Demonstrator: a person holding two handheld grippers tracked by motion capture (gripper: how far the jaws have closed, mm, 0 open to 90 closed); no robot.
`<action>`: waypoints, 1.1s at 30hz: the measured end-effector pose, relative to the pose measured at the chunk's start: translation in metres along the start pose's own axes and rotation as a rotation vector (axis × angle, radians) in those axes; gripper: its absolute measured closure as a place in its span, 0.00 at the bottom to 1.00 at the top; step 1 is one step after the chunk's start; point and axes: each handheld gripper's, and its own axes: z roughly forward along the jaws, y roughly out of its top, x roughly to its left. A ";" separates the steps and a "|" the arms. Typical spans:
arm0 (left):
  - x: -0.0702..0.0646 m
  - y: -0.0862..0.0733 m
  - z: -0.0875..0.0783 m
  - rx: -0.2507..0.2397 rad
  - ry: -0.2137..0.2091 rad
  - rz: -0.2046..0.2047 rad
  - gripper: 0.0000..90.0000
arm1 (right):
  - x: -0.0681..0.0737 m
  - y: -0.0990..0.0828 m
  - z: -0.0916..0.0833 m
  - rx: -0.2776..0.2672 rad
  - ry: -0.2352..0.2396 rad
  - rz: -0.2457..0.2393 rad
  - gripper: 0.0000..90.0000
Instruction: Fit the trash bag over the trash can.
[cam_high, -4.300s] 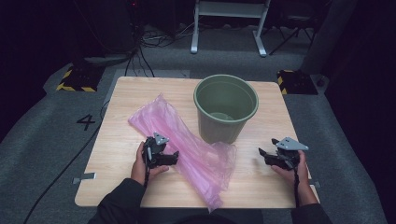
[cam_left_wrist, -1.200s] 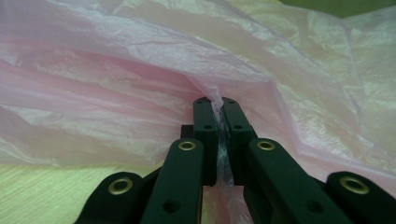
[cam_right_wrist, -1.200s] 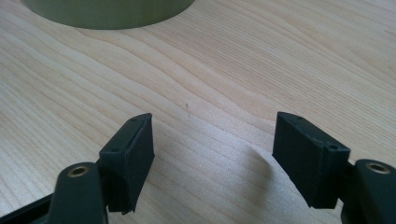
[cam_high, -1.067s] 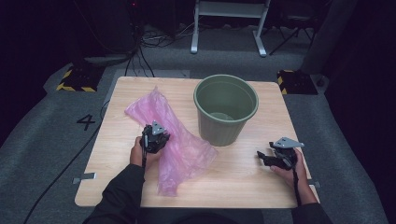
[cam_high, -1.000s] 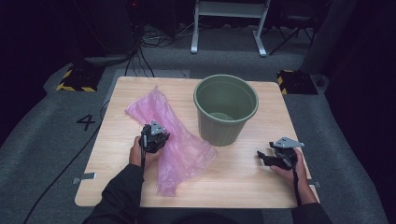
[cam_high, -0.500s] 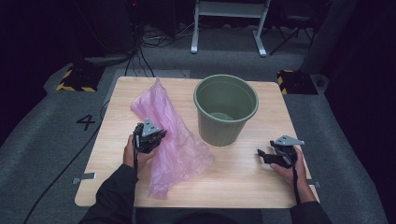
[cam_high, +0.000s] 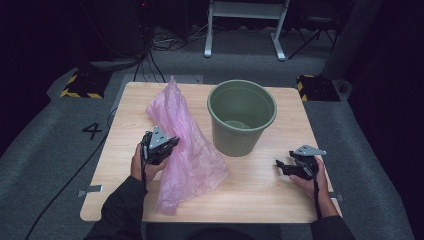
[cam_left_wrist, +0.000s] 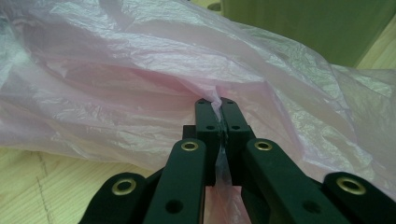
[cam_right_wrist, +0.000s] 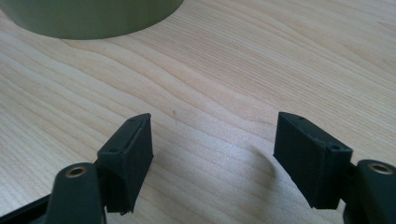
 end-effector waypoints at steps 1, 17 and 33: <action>0.000 0.001 -0.001 -0.005 -0.003 0.000 0.98 | 0.000 0.000 0.000 0.000 0.000 0.001 0.32; -0.007 0.017 -0.018 -0.077 -0.001 0.027 0.98 | 0.001 -0.002 -0.003 -0.007 0.002 -0.003 0.32; -0.012 0.032 -0.045 -0.171 -0.001 0.058 0.99 | -0.003 -0.001 -0.008 -0.028 -0.002 0.016 0.33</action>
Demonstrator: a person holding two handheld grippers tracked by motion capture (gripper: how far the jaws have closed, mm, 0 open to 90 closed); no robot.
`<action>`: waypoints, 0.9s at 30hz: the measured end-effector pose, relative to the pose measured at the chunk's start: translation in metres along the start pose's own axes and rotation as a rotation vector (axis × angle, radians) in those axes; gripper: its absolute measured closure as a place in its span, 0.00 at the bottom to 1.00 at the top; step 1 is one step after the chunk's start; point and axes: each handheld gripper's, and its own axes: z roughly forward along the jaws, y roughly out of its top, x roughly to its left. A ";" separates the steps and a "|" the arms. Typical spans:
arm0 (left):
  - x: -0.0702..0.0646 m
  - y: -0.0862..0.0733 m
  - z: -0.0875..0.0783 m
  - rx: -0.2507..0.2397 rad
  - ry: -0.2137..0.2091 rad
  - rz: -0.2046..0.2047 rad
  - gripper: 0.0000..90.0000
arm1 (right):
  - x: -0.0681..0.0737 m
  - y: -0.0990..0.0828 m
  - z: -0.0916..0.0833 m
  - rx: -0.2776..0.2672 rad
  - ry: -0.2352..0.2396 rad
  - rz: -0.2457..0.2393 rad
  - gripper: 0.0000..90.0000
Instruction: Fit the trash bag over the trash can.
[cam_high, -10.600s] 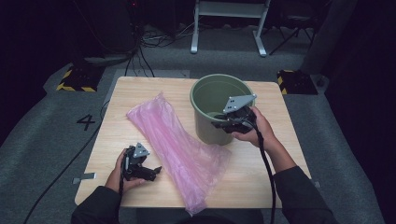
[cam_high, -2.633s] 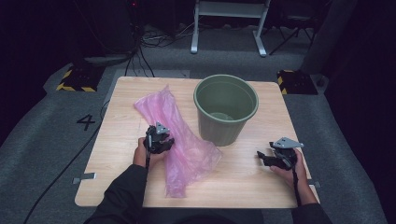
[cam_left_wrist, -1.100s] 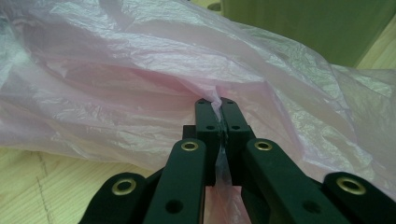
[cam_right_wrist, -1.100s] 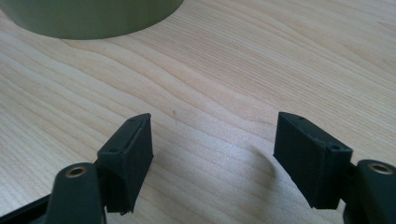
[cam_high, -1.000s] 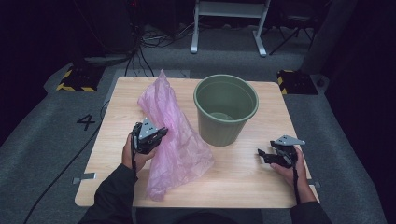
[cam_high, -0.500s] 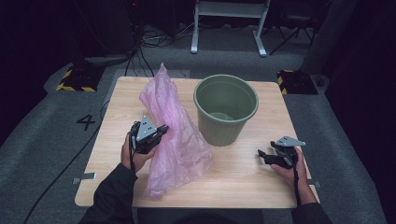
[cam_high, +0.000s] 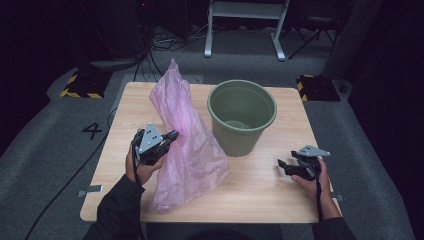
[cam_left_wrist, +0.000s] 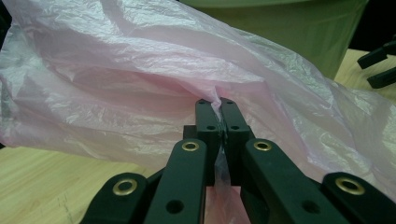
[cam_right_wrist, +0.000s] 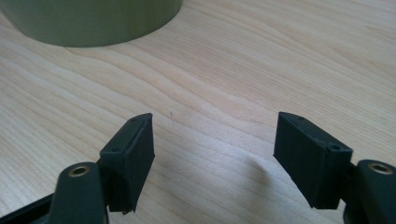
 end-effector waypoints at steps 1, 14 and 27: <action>-0.001 0.002 -0.002 -0.009 -0.004 0.003 0.99 | 0.000 0.000 -0.001 -0.004 -0.001 0.005 0.33; -0.010 0.018 -0.020 -0.077 -0.022 0.042 0.99 | -0.003 0.008 -0.009 -0.041 -0.007 0.015 0.33; -0.028 0.035 -0.037 -0.174 -0.114 0.082 0.99 | -0.006 0.029 -0.036 -0.131 -0.020 0.014 0.37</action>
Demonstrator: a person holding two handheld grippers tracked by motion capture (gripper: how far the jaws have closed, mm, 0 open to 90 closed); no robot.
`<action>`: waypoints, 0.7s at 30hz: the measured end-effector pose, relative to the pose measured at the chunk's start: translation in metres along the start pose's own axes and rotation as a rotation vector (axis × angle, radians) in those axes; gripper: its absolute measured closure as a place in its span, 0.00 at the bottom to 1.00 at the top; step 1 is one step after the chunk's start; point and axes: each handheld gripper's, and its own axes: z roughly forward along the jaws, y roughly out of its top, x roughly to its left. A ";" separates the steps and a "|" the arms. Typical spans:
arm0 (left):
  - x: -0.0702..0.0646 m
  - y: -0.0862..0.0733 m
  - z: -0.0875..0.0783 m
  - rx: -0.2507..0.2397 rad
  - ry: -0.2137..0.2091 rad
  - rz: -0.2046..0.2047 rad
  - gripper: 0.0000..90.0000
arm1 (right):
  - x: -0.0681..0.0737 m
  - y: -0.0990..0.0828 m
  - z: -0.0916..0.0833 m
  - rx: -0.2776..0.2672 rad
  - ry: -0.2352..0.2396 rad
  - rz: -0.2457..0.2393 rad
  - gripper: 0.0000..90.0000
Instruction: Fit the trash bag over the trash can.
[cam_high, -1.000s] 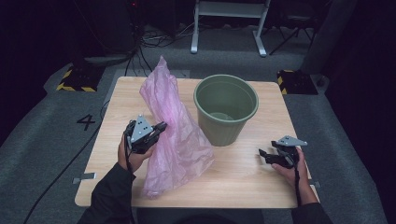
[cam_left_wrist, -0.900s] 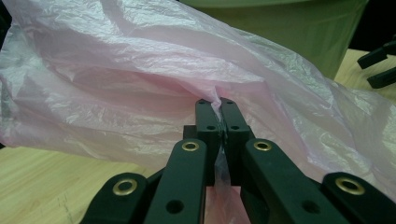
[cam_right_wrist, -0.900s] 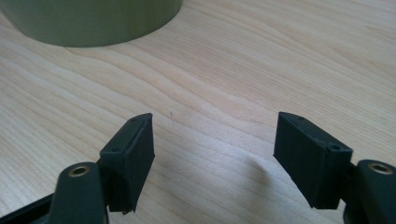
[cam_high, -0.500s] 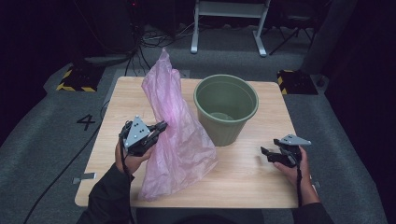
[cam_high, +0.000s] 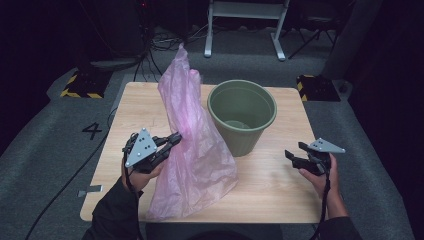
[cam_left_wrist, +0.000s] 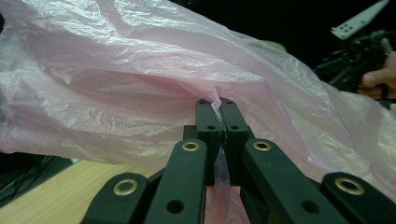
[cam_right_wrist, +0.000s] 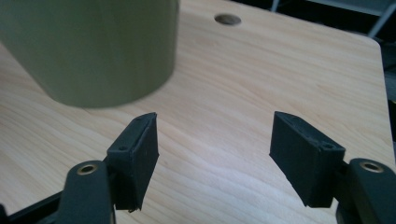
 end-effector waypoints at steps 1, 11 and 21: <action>-0.002 0.003 0.001 -0.005 -0.008 0.010 0.99 | 0.000 0.004 -0.003 -0.012 0.012 0.010 0.37; -0.013 0.012 0.024 -0.003 -0.126 0.022 0.99 | 0.004 0.043 -0.030 -0.129 0.027 -0.011 0.37; -0.026 0.015 0.053 0.065 -0.234 0.048 0.99 | 0.025 0.111 -0.049 -0.238 0.047 -0.105 0.37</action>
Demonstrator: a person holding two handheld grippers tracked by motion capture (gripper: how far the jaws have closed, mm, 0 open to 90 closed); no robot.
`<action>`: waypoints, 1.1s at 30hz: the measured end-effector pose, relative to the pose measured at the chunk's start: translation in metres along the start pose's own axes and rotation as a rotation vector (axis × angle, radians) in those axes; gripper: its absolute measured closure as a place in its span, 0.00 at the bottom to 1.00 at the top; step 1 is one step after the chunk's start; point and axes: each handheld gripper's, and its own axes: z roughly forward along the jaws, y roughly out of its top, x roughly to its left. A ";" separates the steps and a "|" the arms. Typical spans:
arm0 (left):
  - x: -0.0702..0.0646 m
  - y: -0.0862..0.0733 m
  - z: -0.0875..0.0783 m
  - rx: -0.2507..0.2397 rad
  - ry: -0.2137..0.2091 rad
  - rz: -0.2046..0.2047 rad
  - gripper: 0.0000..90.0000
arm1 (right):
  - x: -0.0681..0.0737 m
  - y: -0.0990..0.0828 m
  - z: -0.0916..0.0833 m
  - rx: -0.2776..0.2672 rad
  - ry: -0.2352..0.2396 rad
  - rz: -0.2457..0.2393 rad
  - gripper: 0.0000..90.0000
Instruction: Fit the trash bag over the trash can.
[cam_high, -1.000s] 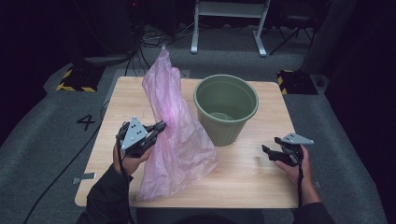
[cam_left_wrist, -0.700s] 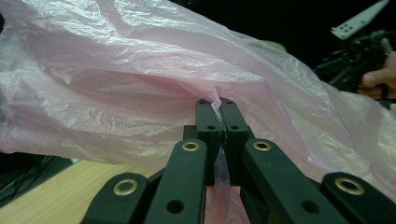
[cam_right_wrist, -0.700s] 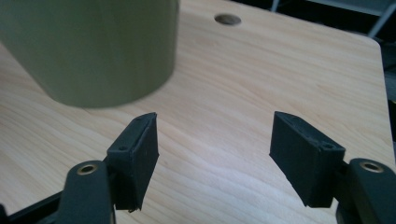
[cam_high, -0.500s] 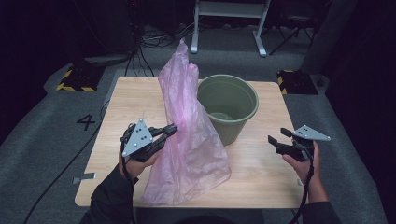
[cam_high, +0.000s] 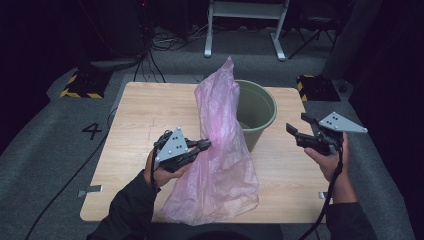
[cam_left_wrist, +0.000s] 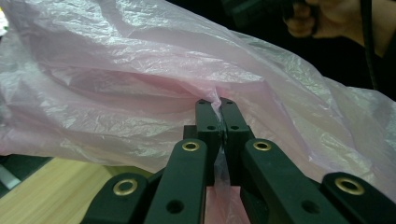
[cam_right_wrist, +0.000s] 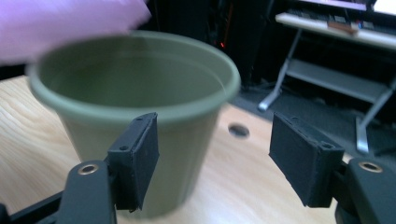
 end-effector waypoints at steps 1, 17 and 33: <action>0.000 0.000 0.003 0.008 -0.006 0.004 0.99 | 0.008 0.016 0.004 -0.020 0.023 -0.023 0.37; 0.003 0.007 0.025 0.077 -0.033 0.034 0.99 | 0.079 0.097 0.047 -0.056 0.168 -0.207 0.34; 0.015 0.001 0.030 0.105 -0.004 0.035 0.99 | 0.098 0.105 0.133 0.267 0.198 -0.313 0.75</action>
